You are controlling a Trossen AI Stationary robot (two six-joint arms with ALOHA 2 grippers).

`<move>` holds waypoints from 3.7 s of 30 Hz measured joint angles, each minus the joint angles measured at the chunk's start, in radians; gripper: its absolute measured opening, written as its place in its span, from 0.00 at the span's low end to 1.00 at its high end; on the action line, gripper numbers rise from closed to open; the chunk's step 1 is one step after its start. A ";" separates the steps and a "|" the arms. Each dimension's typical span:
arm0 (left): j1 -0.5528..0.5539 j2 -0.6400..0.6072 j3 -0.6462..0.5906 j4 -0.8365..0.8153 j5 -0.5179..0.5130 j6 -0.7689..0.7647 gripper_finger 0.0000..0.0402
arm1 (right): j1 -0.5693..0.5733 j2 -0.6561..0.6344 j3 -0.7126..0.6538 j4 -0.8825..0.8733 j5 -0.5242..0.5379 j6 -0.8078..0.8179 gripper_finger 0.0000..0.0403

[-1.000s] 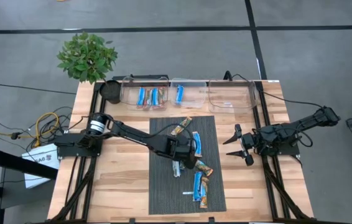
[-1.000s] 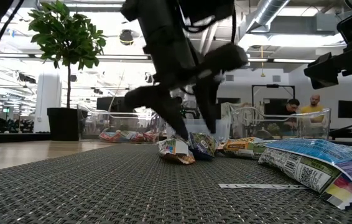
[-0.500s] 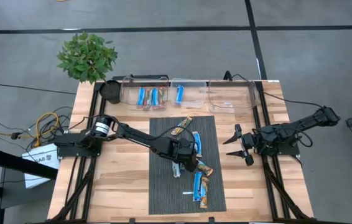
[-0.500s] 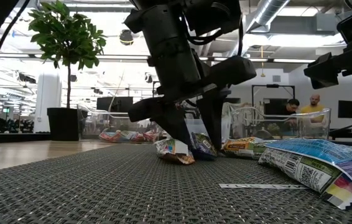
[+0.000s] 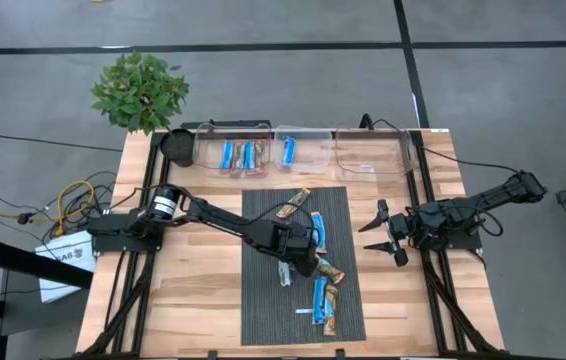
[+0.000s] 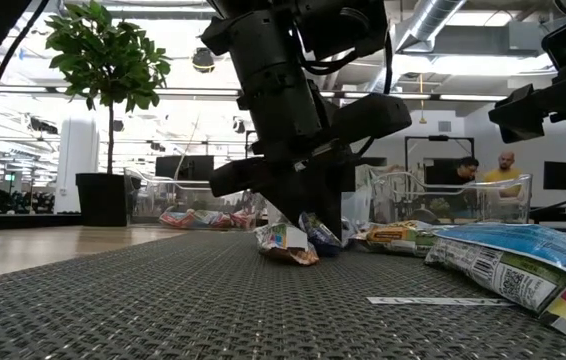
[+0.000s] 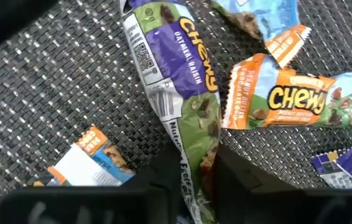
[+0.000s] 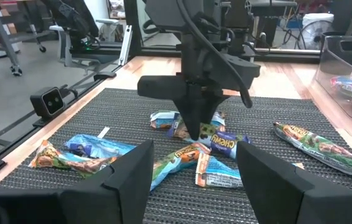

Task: Pick and place Granola Bars by type
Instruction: Put the blue granola bar into the middle transparent bin

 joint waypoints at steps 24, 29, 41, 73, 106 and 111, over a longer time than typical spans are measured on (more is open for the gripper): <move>0.007 0.002 0.151 0.003 -0.133 0.193 0.09 | 0.000 0.000 0.000 0.000 0.000 0.000 0.55; 0.018 0.002 0.248 0.005 -0.202 0.277 0.09 | 0.000 0.000 0.000 0.000 0.000 0.000 0.55; 0.044 0.001 0.551 -0.061 -0.359 0.518 0.09 | 0.000 0.000 0.000 0.000 0.000 0.000 0.55; 0.190 0.000 0.624 -0.249 -0.388 0.657 0.09 | 0.000 0.000 0.000 0.000 0.000 0.000 0.55; 0.573 0.043 0.624 -0.391 -0.322 0.626 0.09 | 0.000 0.000 0.000 0.000 0.000 0.000 0.55; 0.576 0.118 0.623 -0.337 -0.242 0.624 0.09 | 0.000 0.000 0.000 0.000 0.000 0.000 0.55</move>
